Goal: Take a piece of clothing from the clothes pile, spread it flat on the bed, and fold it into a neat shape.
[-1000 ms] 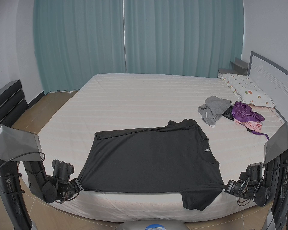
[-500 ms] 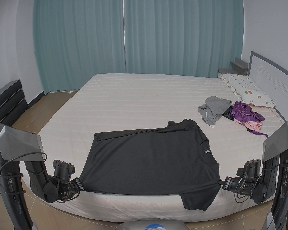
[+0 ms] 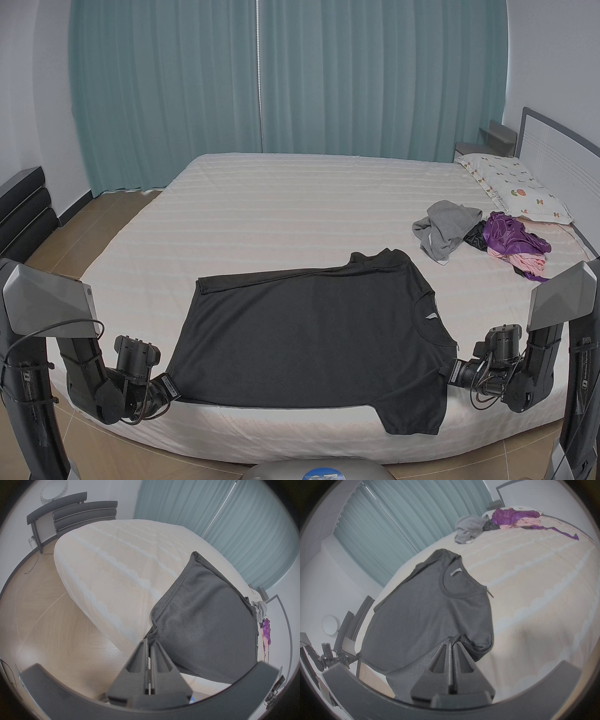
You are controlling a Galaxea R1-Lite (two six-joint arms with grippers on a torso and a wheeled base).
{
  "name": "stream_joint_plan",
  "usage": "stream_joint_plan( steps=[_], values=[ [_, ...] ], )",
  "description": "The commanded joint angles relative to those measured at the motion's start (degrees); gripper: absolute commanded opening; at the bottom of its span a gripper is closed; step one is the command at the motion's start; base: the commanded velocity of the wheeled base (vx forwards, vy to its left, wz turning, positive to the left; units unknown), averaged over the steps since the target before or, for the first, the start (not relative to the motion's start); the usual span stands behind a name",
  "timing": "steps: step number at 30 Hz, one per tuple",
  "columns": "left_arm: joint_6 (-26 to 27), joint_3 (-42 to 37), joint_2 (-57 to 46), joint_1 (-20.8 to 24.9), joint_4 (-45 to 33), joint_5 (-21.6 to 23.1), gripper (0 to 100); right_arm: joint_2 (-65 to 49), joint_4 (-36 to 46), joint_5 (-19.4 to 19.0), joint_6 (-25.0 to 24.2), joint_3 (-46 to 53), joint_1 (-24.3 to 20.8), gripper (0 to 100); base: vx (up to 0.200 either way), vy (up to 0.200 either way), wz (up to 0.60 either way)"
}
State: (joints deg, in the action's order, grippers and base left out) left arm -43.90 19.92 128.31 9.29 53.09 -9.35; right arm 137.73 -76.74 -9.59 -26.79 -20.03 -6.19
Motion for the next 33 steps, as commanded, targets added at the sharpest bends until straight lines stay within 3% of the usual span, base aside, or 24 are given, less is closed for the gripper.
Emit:
stream_joint_plan(
  steps=[1,2,6,10,14,17,33],
  values=[
    [-0.05,0.12,0.81,0.03,0.35,0.03,0,1.14,1.68,0.01,0.08,-2.47,0.04,0,0.0,0.0,0.0],
    [-0.05,0.12,0.81,0.03,0.35,0.03,0,1.23,1.77,-0.07,-0.01,-2.47,0.13,100,0.0,0.0,0.0],
    [-0.05,0.12,0.81,-0.06,0.35,0.03,0,0.7,1.24,-1.04,-0.1,-2.12,0.39,100,0.0,0.0,0.0],
    [-0.05,0.12,0.89,-0.06,0.35,0.12,0,-0.71,-1.22,-4.73,0.87,0.78,1.1,100,0.0,0.0,0.0],
    [-0.57,0.12,0.81,0.03,0.44,0.12,0,-1.15,-3.24,-7.28,3.77,3.07,1.8,100,0.0,0.0,0.0],
    [-1.1,0.12,0.81,0.03,0.61,0.3,0,-1.06,-3.42,-10.53,8.6,5.0,3.03,100,0.0,0.0,0.0],
    [-1.1,0.12,0.81,0.03,0.61,0.56,0,0.0,-3.68,-12.38,10.97,5.62,2.24,100,0.0,0.0,0.0]
  ],
)
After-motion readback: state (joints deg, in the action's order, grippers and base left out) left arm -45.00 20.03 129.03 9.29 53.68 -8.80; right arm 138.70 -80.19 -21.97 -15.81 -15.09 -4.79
